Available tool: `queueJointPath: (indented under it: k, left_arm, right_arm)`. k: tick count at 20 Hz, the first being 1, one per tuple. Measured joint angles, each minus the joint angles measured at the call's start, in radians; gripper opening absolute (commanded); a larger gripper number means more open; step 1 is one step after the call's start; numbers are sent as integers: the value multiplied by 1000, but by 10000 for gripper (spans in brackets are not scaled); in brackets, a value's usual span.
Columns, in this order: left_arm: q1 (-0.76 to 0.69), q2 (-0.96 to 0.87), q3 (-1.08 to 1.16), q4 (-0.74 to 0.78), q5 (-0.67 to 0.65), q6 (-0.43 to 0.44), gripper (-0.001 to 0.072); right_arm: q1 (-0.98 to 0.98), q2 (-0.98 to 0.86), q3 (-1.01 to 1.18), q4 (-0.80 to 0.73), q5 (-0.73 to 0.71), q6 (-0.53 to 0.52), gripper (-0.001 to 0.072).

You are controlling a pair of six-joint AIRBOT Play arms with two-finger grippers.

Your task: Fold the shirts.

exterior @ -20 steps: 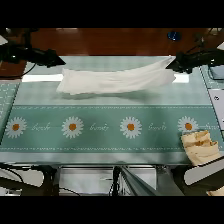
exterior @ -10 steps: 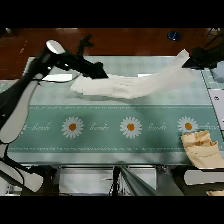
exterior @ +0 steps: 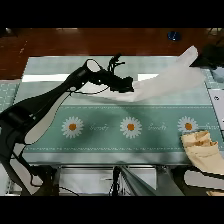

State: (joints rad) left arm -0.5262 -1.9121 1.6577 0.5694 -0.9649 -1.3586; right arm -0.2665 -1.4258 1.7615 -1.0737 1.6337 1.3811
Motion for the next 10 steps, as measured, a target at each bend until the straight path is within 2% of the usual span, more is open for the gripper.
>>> queueJointPath:
  k: [10]
  left_arm:
    - [-68, -86, 0, -109, 74, -46, 27]
  right_arm:
    - [3, 76, 0, 19, 58, 42, 27]
